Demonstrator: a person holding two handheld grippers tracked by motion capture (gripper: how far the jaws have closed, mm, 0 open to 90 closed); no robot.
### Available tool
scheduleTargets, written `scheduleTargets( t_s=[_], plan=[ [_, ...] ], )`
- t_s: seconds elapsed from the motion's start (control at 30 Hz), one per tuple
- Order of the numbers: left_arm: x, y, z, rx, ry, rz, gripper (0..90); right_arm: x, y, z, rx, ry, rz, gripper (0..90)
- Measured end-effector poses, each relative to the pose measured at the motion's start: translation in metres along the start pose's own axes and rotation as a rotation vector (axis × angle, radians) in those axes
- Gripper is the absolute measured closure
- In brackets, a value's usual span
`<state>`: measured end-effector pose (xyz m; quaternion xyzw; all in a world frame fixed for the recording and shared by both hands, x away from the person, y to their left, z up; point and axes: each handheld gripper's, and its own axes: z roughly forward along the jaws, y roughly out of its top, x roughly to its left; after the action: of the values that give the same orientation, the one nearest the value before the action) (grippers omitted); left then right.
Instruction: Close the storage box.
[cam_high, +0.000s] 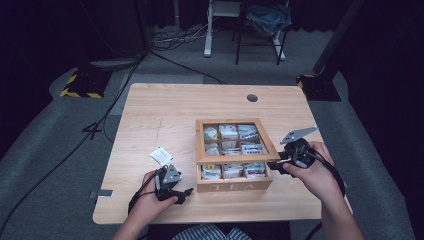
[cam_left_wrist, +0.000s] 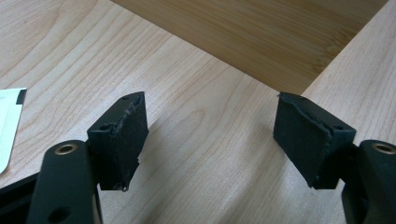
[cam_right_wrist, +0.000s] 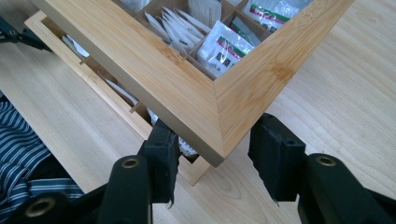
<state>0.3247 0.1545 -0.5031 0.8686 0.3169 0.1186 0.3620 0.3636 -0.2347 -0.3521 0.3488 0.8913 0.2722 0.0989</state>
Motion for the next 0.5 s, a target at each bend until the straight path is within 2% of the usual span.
scheduleTargets(
  t_s=[0.5],
  plan=[
    [0.0, 0.0, 0.0, 0.001, 0.0, 0.0, 26.9, 0.0029, -0.0011, 0.0103, 0.099, 0.021, -0.028, 53.0]
  ],
)
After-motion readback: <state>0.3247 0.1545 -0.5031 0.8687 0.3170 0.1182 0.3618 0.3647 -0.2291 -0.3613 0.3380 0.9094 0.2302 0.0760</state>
